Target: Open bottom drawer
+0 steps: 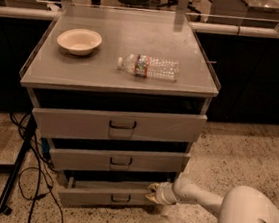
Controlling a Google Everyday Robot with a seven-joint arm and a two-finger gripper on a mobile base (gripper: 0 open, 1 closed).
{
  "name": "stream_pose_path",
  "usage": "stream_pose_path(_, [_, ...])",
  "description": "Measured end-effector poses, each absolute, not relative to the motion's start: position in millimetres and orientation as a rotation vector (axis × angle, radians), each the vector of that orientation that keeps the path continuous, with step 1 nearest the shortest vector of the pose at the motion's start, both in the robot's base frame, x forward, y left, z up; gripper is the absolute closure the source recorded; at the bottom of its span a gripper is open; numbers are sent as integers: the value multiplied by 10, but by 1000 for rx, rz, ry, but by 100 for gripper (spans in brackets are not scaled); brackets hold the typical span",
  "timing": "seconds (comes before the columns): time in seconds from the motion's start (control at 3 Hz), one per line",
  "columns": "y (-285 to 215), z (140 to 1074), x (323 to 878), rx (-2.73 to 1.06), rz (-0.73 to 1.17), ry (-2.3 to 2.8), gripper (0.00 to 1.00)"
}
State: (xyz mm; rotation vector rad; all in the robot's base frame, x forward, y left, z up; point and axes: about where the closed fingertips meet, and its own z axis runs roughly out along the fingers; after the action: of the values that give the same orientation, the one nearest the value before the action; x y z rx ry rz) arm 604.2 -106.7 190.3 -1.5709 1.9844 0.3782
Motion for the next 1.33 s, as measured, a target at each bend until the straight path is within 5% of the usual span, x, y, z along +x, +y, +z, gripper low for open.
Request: stream_pose_path(1.33, [-1066, 1902, 6041, -1571, 378, 1984, 0])
